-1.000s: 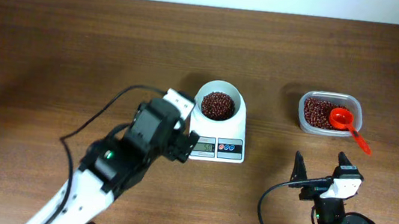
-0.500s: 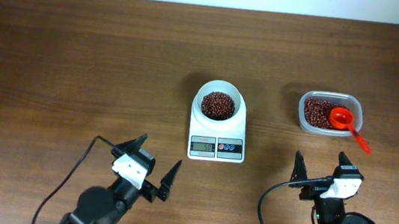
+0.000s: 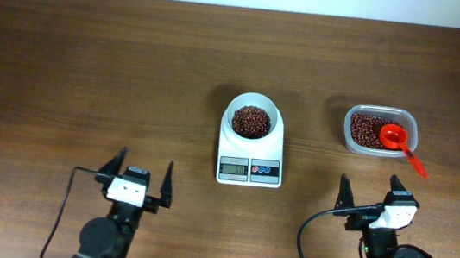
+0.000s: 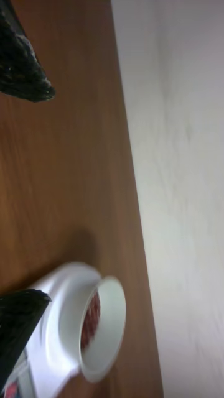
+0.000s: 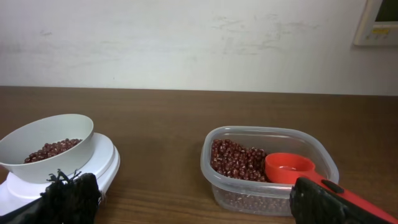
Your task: Scoop item into bowl and weigh 50g on scale
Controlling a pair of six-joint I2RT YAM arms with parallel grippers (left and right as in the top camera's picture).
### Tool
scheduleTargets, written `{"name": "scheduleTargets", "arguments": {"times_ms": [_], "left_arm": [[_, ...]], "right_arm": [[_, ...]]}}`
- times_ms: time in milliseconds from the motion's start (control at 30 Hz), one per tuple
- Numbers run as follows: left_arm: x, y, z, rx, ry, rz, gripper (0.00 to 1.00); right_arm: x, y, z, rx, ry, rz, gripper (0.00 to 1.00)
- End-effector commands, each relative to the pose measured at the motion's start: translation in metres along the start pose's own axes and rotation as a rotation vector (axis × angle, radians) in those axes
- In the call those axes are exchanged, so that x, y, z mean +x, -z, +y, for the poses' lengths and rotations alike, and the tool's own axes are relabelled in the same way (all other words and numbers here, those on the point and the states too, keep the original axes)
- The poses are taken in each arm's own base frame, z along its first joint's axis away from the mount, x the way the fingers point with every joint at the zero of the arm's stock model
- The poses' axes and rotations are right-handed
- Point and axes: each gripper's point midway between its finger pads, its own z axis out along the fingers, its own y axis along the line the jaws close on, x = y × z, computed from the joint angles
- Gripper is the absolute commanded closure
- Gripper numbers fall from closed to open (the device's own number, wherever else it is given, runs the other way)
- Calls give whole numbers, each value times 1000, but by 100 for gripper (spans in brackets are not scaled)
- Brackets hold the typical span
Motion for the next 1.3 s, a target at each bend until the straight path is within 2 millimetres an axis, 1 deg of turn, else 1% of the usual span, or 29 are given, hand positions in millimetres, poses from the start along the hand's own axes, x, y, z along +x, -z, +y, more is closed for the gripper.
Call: {"name": "scheduleTargets", "arguments": {"times_ms": [0, 67, 133, 200, 433, 1267], "left_arm": [[4, 2, 35, -147, -80, 16, 1], [5, 3, 45, -178, -75, 24, 1], [7, 3, 47, -152, -67, 27, 1], [7, 4, 52, -162, -12, 20, 1], [8, 5, 57, -194, -2, 26, 1], [8, 5, 57, -197, -5, 27, 1]], "right_arm": [[2, 0, 1, -1, -4, 2, 1], [2, 0, 1, -1, -4, 1, 1], [2, 0, 1, -1, -4, 1, 1], [2, 0, 1, -1, -4, 2, 1], [2, 0, 1, -1, -4, 1, 1], [2, 0, 1, -1, -4, 2, 1]]}}
